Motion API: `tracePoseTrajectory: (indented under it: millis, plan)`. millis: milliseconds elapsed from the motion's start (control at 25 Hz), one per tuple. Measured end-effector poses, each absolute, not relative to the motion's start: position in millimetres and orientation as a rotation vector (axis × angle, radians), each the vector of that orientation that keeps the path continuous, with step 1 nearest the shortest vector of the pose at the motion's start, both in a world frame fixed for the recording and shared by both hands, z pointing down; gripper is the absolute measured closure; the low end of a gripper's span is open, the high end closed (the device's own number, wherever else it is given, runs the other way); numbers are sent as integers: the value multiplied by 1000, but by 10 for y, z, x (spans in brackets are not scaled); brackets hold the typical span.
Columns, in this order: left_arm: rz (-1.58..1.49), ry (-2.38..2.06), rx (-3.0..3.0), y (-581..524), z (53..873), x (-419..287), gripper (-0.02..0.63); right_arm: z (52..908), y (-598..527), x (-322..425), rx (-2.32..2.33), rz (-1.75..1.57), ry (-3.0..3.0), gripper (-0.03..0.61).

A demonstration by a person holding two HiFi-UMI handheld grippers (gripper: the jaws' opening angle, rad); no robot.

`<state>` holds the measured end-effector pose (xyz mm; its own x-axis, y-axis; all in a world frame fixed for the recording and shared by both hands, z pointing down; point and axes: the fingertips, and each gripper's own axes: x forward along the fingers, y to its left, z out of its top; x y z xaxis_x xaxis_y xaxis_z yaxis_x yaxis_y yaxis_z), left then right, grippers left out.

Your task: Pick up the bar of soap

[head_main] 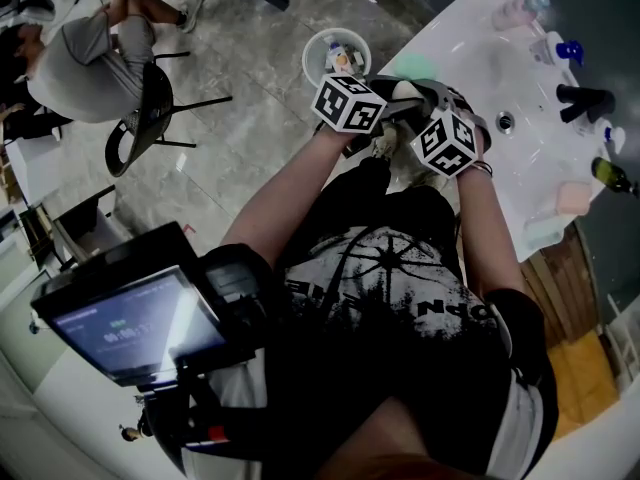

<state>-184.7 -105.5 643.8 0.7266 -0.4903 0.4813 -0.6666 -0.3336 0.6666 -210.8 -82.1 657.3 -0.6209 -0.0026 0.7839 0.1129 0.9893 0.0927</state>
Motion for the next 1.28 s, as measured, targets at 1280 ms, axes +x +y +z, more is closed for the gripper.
tracePoseTrajectory:
  millis: [1280]
  plan:
    - [317, -1027, 2011, -1108, 6490, -2035, 359, 6496, -831, -2112, -35, -161, -2283, 364]
